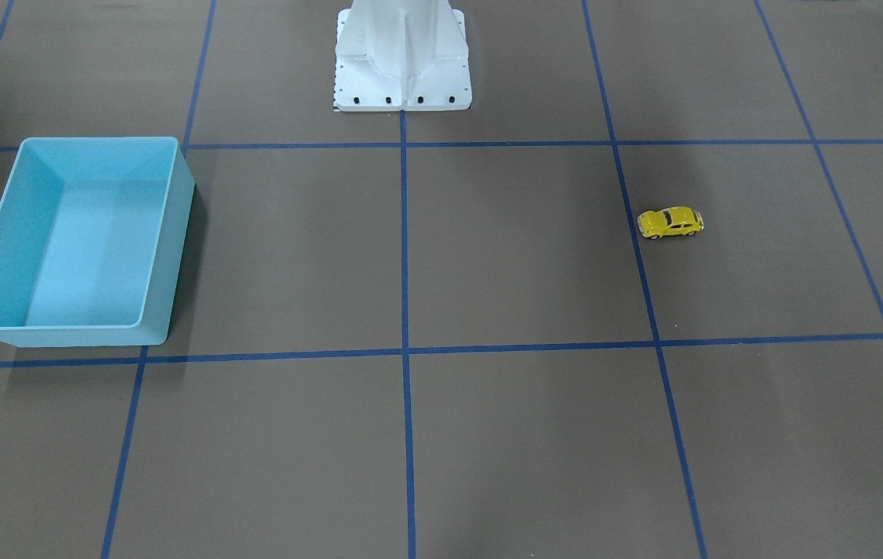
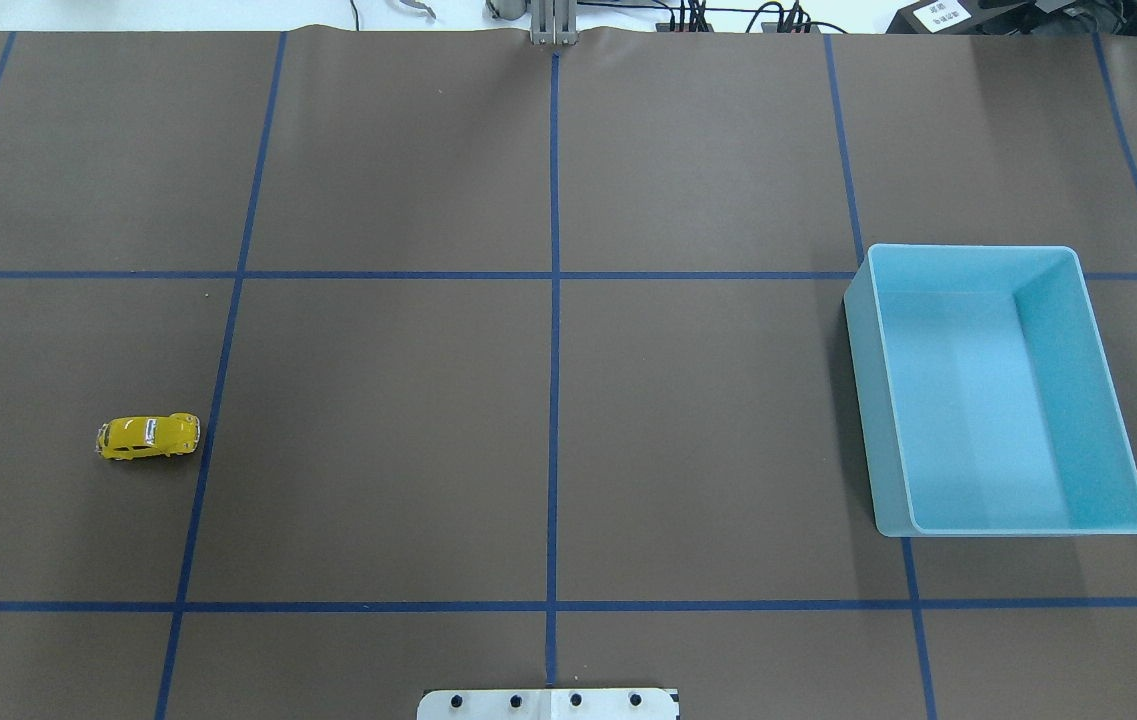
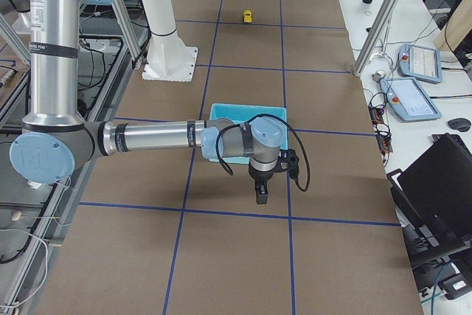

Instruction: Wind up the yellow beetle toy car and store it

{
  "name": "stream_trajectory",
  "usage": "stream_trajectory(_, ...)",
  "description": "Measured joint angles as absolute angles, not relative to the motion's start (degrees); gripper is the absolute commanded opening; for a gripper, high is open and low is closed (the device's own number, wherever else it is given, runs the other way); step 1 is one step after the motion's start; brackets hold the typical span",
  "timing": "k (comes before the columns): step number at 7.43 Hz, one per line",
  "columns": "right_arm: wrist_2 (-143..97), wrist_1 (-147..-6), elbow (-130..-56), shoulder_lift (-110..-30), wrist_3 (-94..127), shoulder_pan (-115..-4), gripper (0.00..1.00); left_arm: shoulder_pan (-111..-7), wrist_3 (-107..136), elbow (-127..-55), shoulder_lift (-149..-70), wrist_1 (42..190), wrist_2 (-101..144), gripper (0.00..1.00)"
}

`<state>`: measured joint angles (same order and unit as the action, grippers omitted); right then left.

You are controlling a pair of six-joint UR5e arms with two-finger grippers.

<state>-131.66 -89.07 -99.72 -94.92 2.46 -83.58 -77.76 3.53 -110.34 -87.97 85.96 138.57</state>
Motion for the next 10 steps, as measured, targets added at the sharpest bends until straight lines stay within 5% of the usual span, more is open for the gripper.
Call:
stream_trajectory(8, -131.7, -89.1, -99.8, -94.9, 2.5, -83.6, 1.00, -35.4, 1.9, -132.3, -93.3, 86.7, 116.5, 1.00)
stream_trajectory(10, -131.7, -89.1, -99.8, -94.9, 2.5, -83.6, 1.00, -32.5, -12.5, -134.6, -91.7, 86.7, 111.8, 1.00)
